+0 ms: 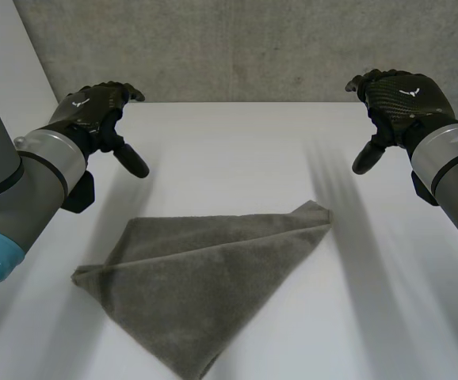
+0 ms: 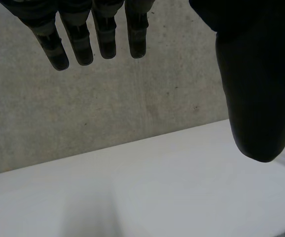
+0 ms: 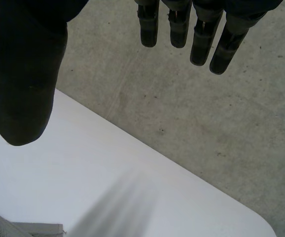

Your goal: Fold the towel.

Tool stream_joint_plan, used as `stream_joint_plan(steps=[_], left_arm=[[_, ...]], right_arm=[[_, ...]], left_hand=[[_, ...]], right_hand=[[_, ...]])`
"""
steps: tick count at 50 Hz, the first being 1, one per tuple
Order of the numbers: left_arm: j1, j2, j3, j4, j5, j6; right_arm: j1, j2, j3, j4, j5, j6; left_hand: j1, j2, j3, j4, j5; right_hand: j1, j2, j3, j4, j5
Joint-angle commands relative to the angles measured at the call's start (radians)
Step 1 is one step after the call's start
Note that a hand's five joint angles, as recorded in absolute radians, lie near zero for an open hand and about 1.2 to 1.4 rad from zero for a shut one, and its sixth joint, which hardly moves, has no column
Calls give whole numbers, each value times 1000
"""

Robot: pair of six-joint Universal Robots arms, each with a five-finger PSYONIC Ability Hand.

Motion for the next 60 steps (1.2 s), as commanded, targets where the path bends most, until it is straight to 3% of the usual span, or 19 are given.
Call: stream_joint_plan(steps=[1,18,24,28,36,43,53,55,60], left_arm=[[0,2,0,-2,1,2],[-1,4,-6,11,9,3],[-3,48,-92,-13,19,29],[14,84,-216,-15,53,139],[41,78,-377,-1,65,252],[111,44,-432,59,67,269],[141,-50,-463,57,73,334],[143,-53,-463,57,73,334],[146,-62,-468,57,73,334]], right_arm=[[-1,1,0,-1,1,-2],[5,2,14,-7,-37,-17],[9,7,74,-3,-240,-54],[14,42,128,-3,-330,-127],[49,161,149,-12,-322,-173],[54,263,129,-26,-315,-172],[56,359,137,-136,-276,-167],[56,384,135,-142,-267,-172],[59,390,135,-142,-264,-172]], left_hand=[[-119,-60,-45,-56,-45],[-105,-45,-45,-56,-30],[-116,-57,-45,-56,-42],[-102,-42,-45,-56,-27],[-81,-21,-45,-56,-7],[-81,-21,-45,-56,-7],[80,140,-45,-56,155],[98,158,-45,-56,172],[339,398,-45,-56,413]], right_hand=[[-66,-77,-33,-53,-61],[-66,-77,-33,-53,-61],[-66,-77,-33,-53,-61],[-66,-77,-33,-53,-61],[-66,-77,-33,-53,-61],[-66,-77,-33,-53,-61],[170,159,-33,-53,175],[313,302,-33,-53,318],[487,476,-33,-53,492]])
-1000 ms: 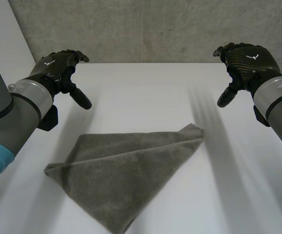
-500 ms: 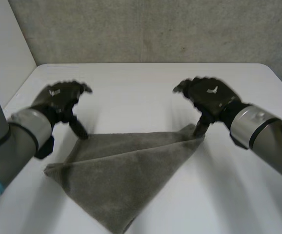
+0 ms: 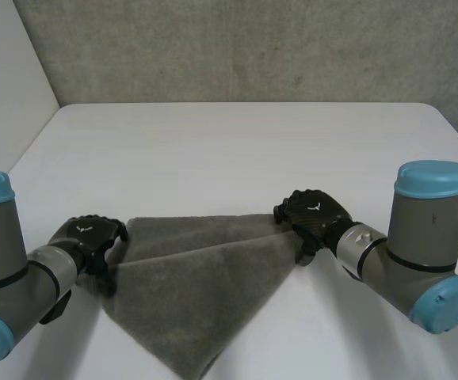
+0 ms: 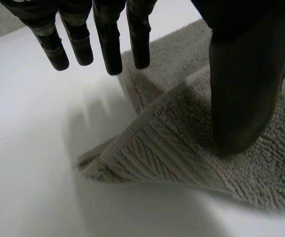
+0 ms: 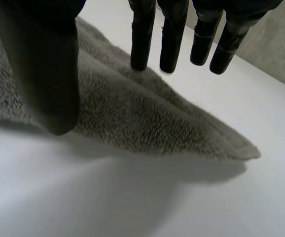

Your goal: Fold the towel.

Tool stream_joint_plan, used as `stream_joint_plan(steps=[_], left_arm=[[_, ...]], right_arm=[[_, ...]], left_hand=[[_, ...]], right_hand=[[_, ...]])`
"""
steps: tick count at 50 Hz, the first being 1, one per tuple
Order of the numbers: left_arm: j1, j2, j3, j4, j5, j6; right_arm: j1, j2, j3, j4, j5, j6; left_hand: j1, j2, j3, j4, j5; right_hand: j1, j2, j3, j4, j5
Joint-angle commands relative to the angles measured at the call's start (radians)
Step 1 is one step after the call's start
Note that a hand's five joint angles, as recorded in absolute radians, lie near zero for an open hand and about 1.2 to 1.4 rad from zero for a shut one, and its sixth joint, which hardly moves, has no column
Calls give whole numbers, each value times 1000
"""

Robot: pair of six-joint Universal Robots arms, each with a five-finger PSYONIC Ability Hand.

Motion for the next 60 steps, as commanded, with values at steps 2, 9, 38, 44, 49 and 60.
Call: stream_joint_plan(steps=[2,9,38,44,49,60], left_arm=[[1,-22,-4,-4,0,0],[3,-49,-3,-21,0,0],[33,72,17,-95,17,3],[38,57,54,-93,83,2],[38,-42,114,-87,121,3],[26,-221,577,-66,127,-8]], right_arm=[[3,14,2,-6,11,-3],[3,-44,34,1,-6,-5],[-23,-73,56,214,-60,-235],[-25,-57,-5,199,-67,-244],[-22,-3,-61,167,-70,-246],[-3,2,-428,-30,-38,-250]], left_hand=[[289,277,-45,-56,275],[321,309,-45,-56,307],[972,961,-45,-56,959],[972,961,-45,-56,959],[972,961,-45,-56,959],[972,961,-45,-56,959]], right_hand=[[253,246,-33,-53,244],[596,589,-33,-53,587],[850,844,-33,-53,842],[850,844,-33,-53,842],[850,844,-33,-53,842],[850,844,-33,-53,842]])
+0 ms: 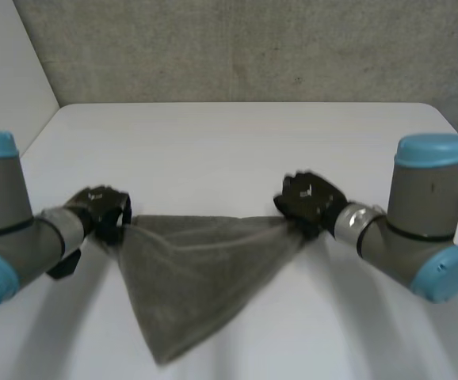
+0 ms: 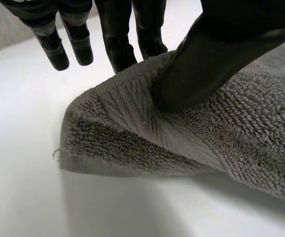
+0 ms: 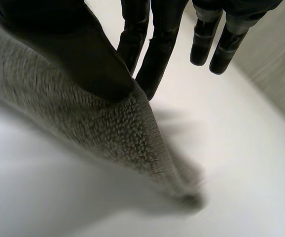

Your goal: Fold the towel.

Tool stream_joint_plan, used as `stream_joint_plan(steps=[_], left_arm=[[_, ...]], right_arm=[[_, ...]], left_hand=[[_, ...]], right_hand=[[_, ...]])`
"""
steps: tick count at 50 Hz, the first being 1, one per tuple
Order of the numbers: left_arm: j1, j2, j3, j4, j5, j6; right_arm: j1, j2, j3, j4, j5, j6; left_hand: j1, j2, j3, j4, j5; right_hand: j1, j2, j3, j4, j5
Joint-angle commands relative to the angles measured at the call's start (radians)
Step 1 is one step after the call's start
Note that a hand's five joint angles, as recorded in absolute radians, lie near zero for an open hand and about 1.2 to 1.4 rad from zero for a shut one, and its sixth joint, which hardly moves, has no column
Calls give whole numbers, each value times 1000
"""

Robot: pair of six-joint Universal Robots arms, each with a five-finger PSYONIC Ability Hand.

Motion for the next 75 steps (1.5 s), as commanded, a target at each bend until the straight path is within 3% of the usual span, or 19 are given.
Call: stream_joint_plan(steps=[1,5,6,10,12,18,24,32,40,56,57,58,59,60,61,64,75], left_arm=[[-21,-57,378,59,-4,-18],[-42,38,469,192,-9,-53],[-48,123,471,283,-5,-85],[-39,302,410,566,8,-199],[-36,317,369,609,24,-225],[-33,314,180,585,120,-231],[-27,296,-14,580,143,-211],[4,131,-284,574,146,-37],[-4,1,-298,556,146,10],[12,84,-285,528,134,10],[12,84,-285,528,134,10],[22,104,-285,519,134,10],[33,125,-287,505,134,3],[33,126,-287,505,134,3],[44,145,-288,492,134,0],[53,175,-290,469,135,-4],[55,198,-291,450,134,-6]], right_arm=[[4,-94,-306,-219,55,49],[-8,-219,-343,-366,106,198],[-17,-270,-345,-419,114,278],[-63,-331,-331,-433,88,383],[-84,-343,-294,-375,45,393],[-94,-343,-132,-320,-47,374],[-106,-341,32,-329,-99,313],[-109,-314,253,-359,-107,202],[-95,-272,407,-352,-92,67],[-143,-294,454,-281,-47,55],[-144,-292,454,-277,-24,57],[-144,-291,454,-277,2,60],[-144,-291,454,-277,2,60],[-144,-286,456,-280,26,60],[-144,-279,456,-284,54,64],[-138,-251,448,-297,95,104],[-92,-180,398,-323,122,354]], left_hand=[[87,83,-45,-56,69],[87,83,-45,-56,69],[87,83,-45,-56,69],[87,83,-45,-56,69],[87,83,-45,-56,69],[87,83,-45,-56,69],[87,83,-45,-56,69],[87,83,-45,-56,69],[87,83,-45,-56,69],[87,83,-45,-56,69],[87,83,-45,-56,69],[87,83,-45,-56,69],[87,83,-45,-56,69],[87,83,-45,-56,69],[87,83,-45,-56,69],[87,83,-45,-56,69],[87,83,-45,-56,69]], right_hand=[[76,109,-33,-53,62],[76,109,-33,-53,62],[76,109,-33,-53,62],[76,109,-33,-53,62],[76,109,-33,-53,62],[76,109,-33,-53,62],[76,109,-33,-53,62],[76,109,-33,-53,62],[76,109,-33,-53,62],[76,109,-33,-53,62],[-5,29,-33,-53,-18],[-308,-274,-33,-53,-322],[-311,-277,-33,-53,-325],[-543,-510,-33,-53,-557],[-633,-599,-33,-53,-647],[-678,-644,-33,-53,-691],[-789,-756,-33,-53,-803]])
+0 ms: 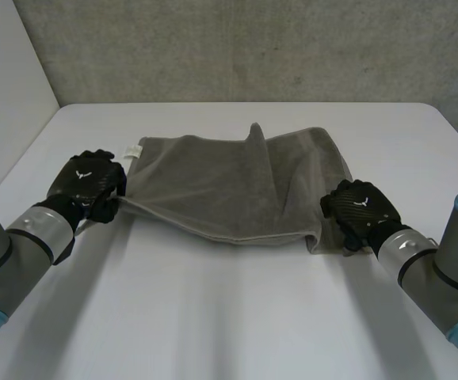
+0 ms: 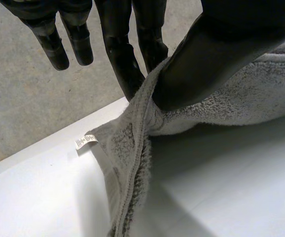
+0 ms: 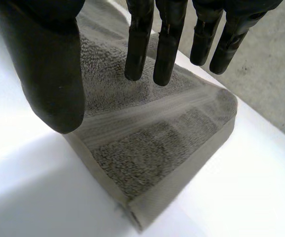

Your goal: Fold the towel.

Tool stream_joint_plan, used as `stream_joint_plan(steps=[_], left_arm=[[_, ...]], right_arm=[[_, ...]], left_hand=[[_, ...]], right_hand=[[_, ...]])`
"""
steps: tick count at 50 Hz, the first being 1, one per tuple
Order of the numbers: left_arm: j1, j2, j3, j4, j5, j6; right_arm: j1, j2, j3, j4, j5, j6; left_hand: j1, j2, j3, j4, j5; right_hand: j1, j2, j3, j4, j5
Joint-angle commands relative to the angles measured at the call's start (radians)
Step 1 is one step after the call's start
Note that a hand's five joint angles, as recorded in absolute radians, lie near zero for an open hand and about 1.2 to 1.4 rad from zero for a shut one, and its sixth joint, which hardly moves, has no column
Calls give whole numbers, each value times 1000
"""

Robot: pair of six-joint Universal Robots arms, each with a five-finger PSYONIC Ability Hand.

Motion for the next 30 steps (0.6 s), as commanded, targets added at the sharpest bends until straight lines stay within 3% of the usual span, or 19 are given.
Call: stream_joint_plan(steps=[1,17,30], left_arm=[[-1,6,-1,-5,0,-1],[20,29,7,-14,0,-2],[32,68,12,-39,-2,-33]], right_arm=[[40,37,-30,-8,14,140],[101,43,-23,-25,45,382],[161,143,-44,-257,217,450]], left_hand=[[60,80,-45,-56,63],[60,80,-45,-56,63],[60,80,-45,-56,63]], right_hand=[[-95,-128,-33,-53,-64],[-107,-140,-33,-53,-76],[-95,-128,-33,-53,-64]])
